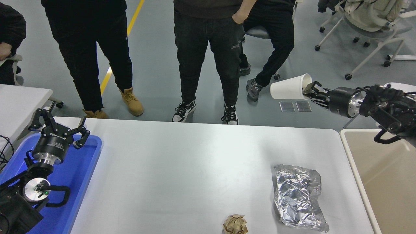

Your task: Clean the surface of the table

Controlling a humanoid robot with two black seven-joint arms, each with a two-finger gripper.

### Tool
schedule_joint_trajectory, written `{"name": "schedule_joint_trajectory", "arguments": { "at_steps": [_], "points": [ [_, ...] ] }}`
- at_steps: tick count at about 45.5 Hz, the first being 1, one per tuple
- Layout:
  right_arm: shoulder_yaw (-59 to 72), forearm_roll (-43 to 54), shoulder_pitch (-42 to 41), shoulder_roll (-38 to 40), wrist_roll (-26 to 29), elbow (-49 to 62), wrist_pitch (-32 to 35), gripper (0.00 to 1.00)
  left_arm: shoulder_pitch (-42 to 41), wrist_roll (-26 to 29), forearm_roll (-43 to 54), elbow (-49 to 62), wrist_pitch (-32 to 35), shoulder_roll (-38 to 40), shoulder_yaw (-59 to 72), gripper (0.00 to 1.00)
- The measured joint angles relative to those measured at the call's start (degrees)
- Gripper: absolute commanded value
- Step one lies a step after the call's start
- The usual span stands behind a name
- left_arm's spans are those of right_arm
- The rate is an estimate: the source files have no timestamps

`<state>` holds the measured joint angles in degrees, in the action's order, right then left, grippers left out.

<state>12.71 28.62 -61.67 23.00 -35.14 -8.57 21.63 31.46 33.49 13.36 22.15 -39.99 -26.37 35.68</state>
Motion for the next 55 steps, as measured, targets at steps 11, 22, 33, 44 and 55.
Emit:
{"name": "schedule_joint_trajectory", "arguments": {
  "at_steps": [11, 22, 33, 44, 55],
  "points": [
    [-0.1, -6.0, 3.9, 0.1, 7.5, 7.5, -0.4, 0.00, 0.0, 0.0, 0.0, 0.0, 0.0, 0.0, 0.0, 1.00],
    [-0.2, -10.6, 6.1, 0.6, 18.3, 11.4, -2.4, 0.00, 0.0, 0.0, 0.0, 0.0, 0.0, 0.0, 0.0, 1.00],
    [-0.7, -13.0, 7.5, 1.1, 27.5, 12.8, -6.6, 0.00, 0.0, 0.0, 0.0, 0.0, 0.0, 0.0, 0.0, 1.00],
    [-4.8, -14.6, 8.8, 1.6, 34.0, 13.4, -11.9, 0.00, 0.0, 0.0, 0.0, 0.0, 0.0, 0.0, 0.0, 1.00],
    [-13.4, -17.2, 10.2, 2.0, 36.1, 13.6, -16.6, 0.00, 0.0, 0.0, 0.0, 0.0, 0.0, 0.0, 0.0, 1.00]
  ]
}}
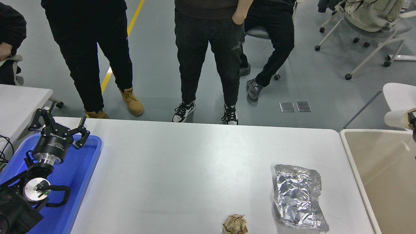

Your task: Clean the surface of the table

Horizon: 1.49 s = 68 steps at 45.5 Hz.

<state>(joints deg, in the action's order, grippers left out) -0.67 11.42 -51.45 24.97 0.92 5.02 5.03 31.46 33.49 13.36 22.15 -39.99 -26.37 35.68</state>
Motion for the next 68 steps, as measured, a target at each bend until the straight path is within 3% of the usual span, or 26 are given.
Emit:
{"name": "schedule_joint_trajectory", "arguments": {
  "at_steps": [29, 68],
  "points": [
    [-14.0, -15.3, 8.0, -0.7, 0.7, -0.2, -4.7, 0.00, 0.0, 0.0, 0.0, 0.0, 0.0, 0.0, 0.0, 1.00],
    [-14.3, -17.7, 17.1, -2.8, 0.4, -0.4, -5.9, 0.00, 0.0, 0.0, 0.0, 0.0, 0.0, 0.0, 0.0, 1.00]
  ]
}}
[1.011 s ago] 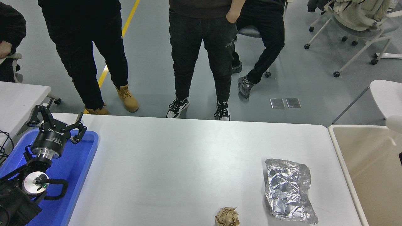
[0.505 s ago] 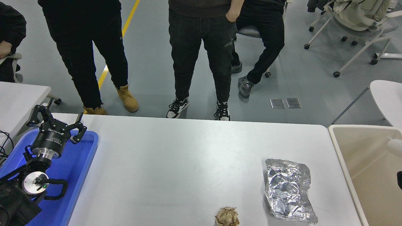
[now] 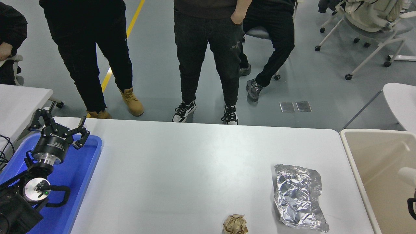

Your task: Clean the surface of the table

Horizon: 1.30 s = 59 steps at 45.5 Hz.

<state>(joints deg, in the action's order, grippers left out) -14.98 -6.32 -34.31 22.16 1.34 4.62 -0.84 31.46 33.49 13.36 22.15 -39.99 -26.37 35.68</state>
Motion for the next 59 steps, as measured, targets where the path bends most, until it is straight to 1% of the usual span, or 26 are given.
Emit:
{"name": "schedule_joint_trajectory", "arguments": {
  "at_steps": [5, 6, 9, 13, 14, 17, 19, 20, 44, 51, 59],
  "points": [
    [0.1, 0.3, 0.2, -0.1, -0.1, 0.0, -0.1, 0.00, 0.0, 0.0, 0.0, 0.0, 0.0, 0.0, 0.0, 1.00],
    [0.1, 0.3, 0.2, -0.1, -0.1, 0.0, -0.1, 0.04, 0.0, 0.0, 0.0, 0.0, 0.0, 0.0, 0.0, 1.00],
    [0.2, 0.4, 0.3, -0.1, -0.1, 0.0, -0.1, 0.23, 0.0, 0.0, 0.0, 0.0, 0.0, 0.0, 0.0, 1.00],
    [0.3, 0.6, 0.4, -0.1, -0.1, 0.0, -0.1, 0.60, 0.0, 0.0, 0.0, 0.0, 0.0, 0.0, 0.0, 1.00],
    [0.3, 0.6, 0.4, -0.1, -0.1, -0.1, -0.1, 0.67, 0.0, 0.0, 0.0, 0.0, 0.0, 0.0, 0.0, 1.00],
    [0.4, 0.6, 0.4, -0.2, -0.1, -0.1, -0.2, 0.83, 0.0, 0.0, 0.0, 0.0, 0.0, 0.0, 0.0, 1.00],
    [0.4, 0.7, 0.4, -0.2, -0.1, -0.1, -0.2, 0.97, 0.0, 0.0, 0.0, 0.0, 0.0, 0.0, 0.0, 1.00],
    [0.4, 0.7, 0.4, -0.2, -0.1, -0.1, -0.2, 0.99, 0.0, 0.0, 0.0, 0.0, 0.0, 0.0, 0.0, 1.00],
    [0.0, 1.6, -2.8, 0.7, -0.1, -0.4, 0.6, 0.98, 0.0, 0.0, 0.0, 0.0, 0.0, 0.0, 0.0, 1.00],
    [-0.2, 1.6, -5.5, 2.4, -0.2, -1.9, 0.8, 0.98, 0.0, 0.0, 0.0, 0.0, 0.0, 0.0, 0.0, 1.00],
    [-0.4, 1.6, -11.0, 5.9, -0.7, -5.4, 1.0, 0.99, 0.0, 0.0, 0.0, 0.0, 0.0, 0.0, 0.0, 1.00]
  ]
}}
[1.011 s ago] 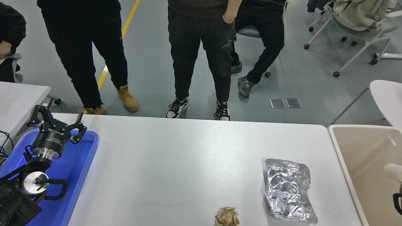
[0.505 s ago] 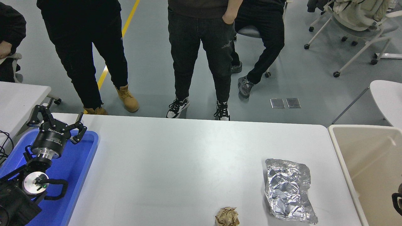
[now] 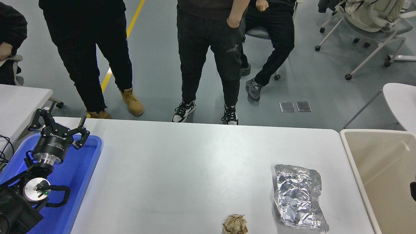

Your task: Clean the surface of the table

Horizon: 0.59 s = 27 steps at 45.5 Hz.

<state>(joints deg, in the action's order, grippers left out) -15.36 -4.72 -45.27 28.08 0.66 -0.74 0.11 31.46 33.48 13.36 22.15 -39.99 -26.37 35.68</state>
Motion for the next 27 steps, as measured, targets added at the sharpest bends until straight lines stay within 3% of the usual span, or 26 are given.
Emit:
{"name": "schedule_joint_trajectory", "arguments": {
  "at_steps": [14, 27],
  "points": [
    [-3.0, 0.2, -8.3, 6.4, -6.5, -8.1, 1.6, 0.99, 0.0, 0.0, 0.0, 0.0, 0.0, 0.0, 0.0, 1.00],
    [-8.2, 0.7, -10.9, 9.6, -15.5, -16.1, 3.6, 0.99, 0.0, 0.0, 0.0, 0.0, 0.0, 0.0, 0.0, 1.00]
  ]
}}
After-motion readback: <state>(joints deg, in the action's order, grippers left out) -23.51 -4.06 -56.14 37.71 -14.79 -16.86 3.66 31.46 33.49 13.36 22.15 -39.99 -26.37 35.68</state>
